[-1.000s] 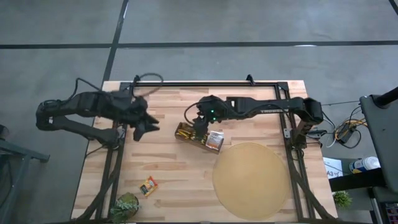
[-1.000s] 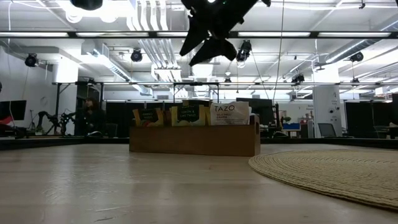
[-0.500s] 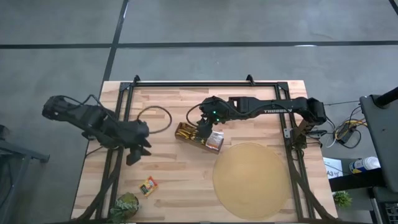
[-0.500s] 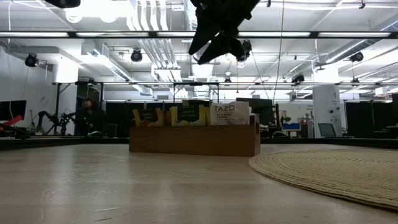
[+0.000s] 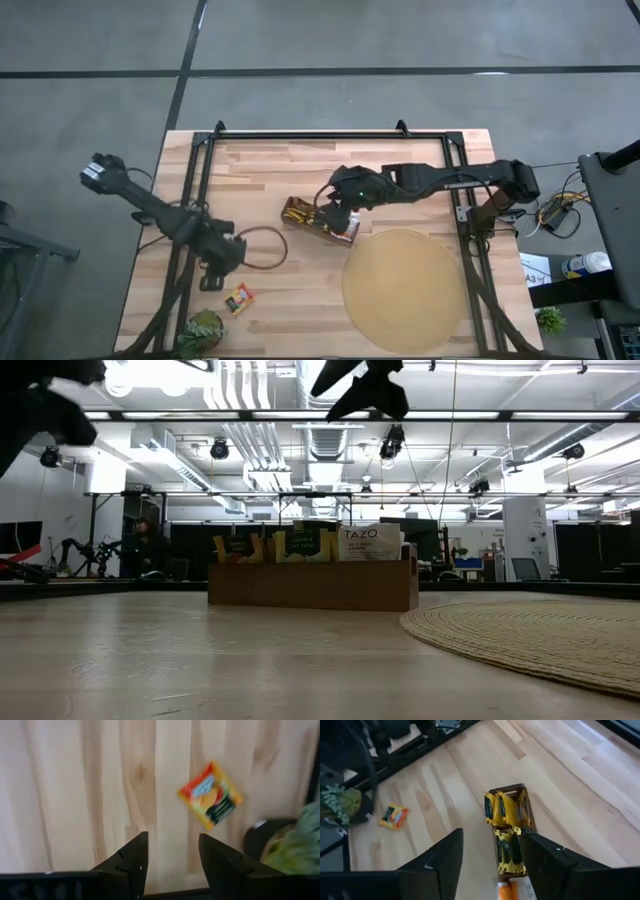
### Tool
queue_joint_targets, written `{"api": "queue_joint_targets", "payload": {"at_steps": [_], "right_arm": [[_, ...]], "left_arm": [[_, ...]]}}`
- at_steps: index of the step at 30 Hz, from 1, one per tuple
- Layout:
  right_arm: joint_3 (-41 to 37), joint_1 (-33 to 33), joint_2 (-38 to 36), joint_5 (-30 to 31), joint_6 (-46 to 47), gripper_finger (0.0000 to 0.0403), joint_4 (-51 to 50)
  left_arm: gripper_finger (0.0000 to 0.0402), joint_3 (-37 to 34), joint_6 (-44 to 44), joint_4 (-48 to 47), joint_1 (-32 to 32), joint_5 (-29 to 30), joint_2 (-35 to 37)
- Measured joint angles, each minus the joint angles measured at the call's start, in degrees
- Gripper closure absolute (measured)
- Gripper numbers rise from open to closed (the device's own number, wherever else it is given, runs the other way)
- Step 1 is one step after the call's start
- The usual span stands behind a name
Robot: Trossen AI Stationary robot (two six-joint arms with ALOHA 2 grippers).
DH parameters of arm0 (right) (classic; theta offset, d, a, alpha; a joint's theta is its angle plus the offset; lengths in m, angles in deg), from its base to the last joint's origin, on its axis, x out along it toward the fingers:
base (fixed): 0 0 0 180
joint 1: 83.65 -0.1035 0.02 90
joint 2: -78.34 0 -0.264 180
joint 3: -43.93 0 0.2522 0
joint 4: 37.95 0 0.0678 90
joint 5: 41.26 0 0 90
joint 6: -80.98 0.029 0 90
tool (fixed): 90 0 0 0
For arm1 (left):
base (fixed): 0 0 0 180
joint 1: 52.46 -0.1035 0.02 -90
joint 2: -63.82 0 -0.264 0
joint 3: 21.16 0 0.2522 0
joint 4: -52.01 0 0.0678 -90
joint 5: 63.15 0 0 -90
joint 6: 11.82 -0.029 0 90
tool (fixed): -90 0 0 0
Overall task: Pick & Place Tea
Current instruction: Put the orange tea bag into the left section of the wooden organizer
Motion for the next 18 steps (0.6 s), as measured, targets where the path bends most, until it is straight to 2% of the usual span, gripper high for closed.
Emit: {"api": "queue_joint_targets", "payload": {"at_steps": [6,14,18], "right_arm": [[0.0,-2.3,-0.6,0.7,3.9,0.0211,0.0],[0.0,-5.4,-0.4,2.2,8.0,0.0211,-0.2],[0.0,-6.2,-0.4,2.6,9.7,0.0211,-0.3]], "left_arm": [[0.0235,-3.8,-3.4,5.3,4.0,0.0,-5.1],[0.0235,-7.0,-2.0,19.2,6.6,0.4,-11.9],[0.0235,-8.0,-1.0,20.5,7.9,2.7,-15.3]]}}
